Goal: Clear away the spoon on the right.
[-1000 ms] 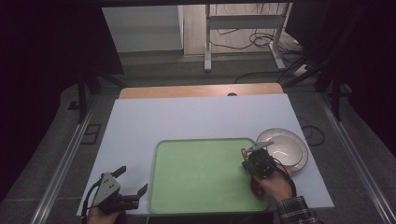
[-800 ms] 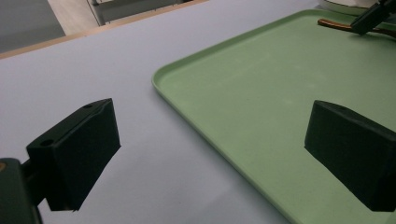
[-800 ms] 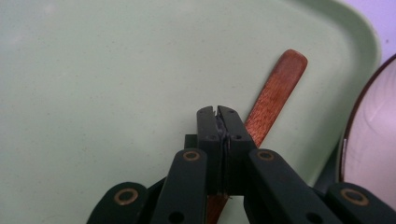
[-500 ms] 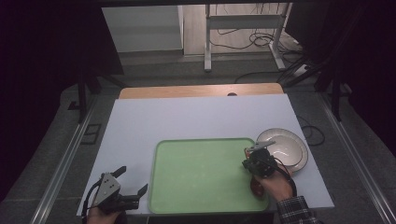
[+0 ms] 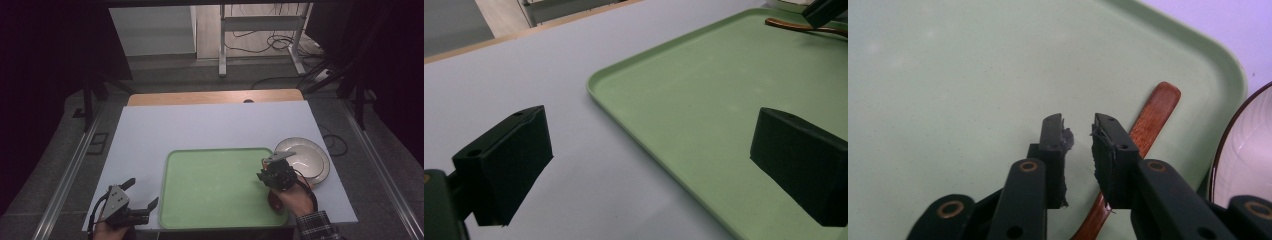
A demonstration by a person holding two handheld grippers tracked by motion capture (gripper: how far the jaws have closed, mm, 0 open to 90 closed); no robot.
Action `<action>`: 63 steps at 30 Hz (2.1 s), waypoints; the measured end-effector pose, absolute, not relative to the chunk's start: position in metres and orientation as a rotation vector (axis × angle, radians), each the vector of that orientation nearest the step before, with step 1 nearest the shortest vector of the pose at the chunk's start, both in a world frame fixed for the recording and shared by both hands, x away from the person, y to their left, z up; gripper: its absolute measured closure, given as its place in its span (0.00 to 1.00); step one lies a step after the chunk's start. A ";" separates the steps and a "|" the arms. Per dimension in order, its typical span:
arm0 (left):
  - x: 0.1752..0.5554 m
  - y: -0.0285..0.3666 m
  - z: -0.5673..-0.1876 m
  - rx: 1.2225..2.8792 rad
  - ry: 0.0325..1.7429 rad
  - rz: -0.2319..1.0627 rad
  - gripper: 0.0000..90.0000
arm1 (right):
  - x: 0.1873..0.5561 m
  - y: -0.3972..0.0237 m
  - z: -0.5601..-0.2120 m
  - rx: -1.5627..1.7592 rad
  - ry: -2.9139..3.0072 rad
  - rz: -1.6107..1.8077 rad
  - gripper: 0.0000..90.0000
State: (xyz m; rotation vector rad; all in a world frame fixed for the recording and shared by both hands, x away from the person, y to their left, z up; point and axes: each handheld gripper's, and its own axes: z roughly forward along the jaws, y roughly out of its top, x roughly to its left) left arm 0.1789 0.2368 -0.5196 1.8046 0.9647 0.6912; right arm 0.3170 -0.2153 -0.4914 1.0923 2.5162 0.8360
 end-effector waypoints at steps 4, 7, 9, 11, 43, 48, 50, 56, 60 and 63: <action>0.179 0.237 -0.520 1.804 0.965 0.691 0.03 | 0.315 -0.216 -0.488 1.080 2.506 0.852 0.76; 0.179 0.236 -0.520 1.803 0.965 0.693 0.03 | 0.313 -0.217 -0.485 1.083 2.503 0.864 0.72; 0.179 0.236 -0.520 1.804 0.964 0.693 0.03 | 0.312 -0.218 -0.484 1.084 2.501 0.874 0.69; 0.179 0.236 -0.520 1.804 0.964 0.693 0.03 | 0.310 -0.218 -0.483 1.086 2.494 0.877 0.66; 0.179 0.236 -0.520 1.807 0.962 0.694 0.04 | 0.294 -0.234 -0.475 1.048 2.440 0.995 0.16; 0.179 0.236 -0.520 1.806 0.962 0.694 0.03 | 0.292 -0.235 -0.473 1.042 2.437 1.015 0.14; 0.179 0.236 -0.520 1.806 0.962 0.693 0.04 | 0.289 -0.237 -0.472 1.034 2.431 1.029 0.12; 0.179 0.236 -0.520 1.806 0.962 0.694 0.03 | 0.284 -0.241 -0.469 1.025 2.405 1.053 0.10; 0.179 0.236 -0.520 1.806 0.962 0.693 0.03 | 0.281 -0.245 -0.468 1.026 2.393 1.057 0.10; 0.179 0.236 -0.520 1.806 0.961 0.694 0.04 | 0.280 -0.247 -0.467 1.023 2.385 1.062 0.10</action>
